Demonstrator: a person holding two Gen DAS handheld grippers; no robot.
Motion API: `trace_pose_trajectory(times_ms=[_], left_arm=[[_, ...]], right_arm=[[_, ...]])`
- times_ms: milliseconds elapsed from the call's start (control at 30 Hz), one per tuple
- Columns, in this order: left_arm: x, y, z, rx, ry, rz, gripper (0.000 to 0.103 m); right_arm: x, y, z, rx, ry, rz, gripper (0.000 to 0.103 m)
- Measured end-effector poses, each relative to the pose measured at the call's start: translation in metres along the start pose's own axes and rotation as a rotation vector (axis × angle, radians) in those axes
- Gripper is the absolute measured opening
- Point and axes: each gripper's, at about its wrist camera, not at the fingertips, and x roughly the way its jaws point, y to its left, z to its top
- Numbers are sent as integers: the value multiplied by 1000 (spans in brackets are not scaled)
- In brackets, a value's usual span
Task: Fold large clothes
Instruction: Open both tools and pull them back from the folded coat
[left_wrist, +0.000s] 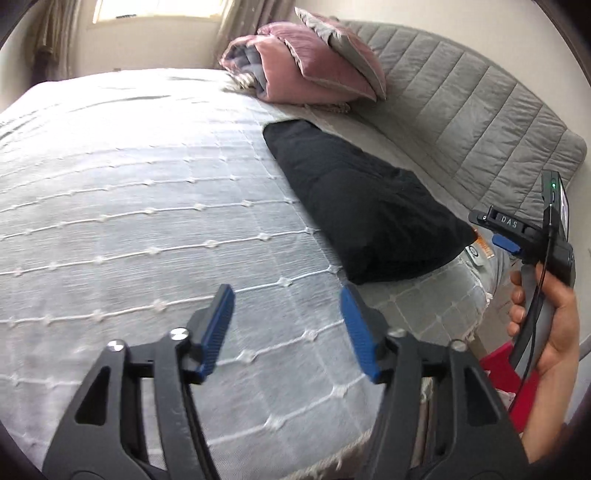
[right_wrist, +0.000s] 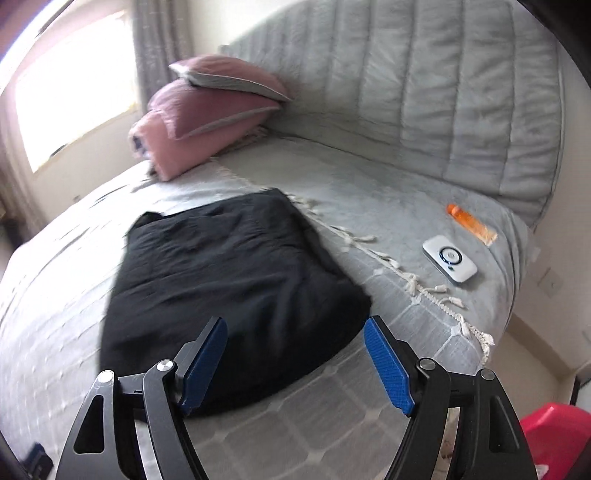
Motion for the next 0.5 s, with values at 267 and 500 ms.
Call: trace_pose_trajectory(times_ms=[267,500], left_arm=[[-71,-4,-19,95,-106,52,78],[-108,-22,-33,148,-161,52,84]], right_arm=[[-87,48,-73,-138,-118,90,84],[-127,47,-118,-111,-167,121,86]])
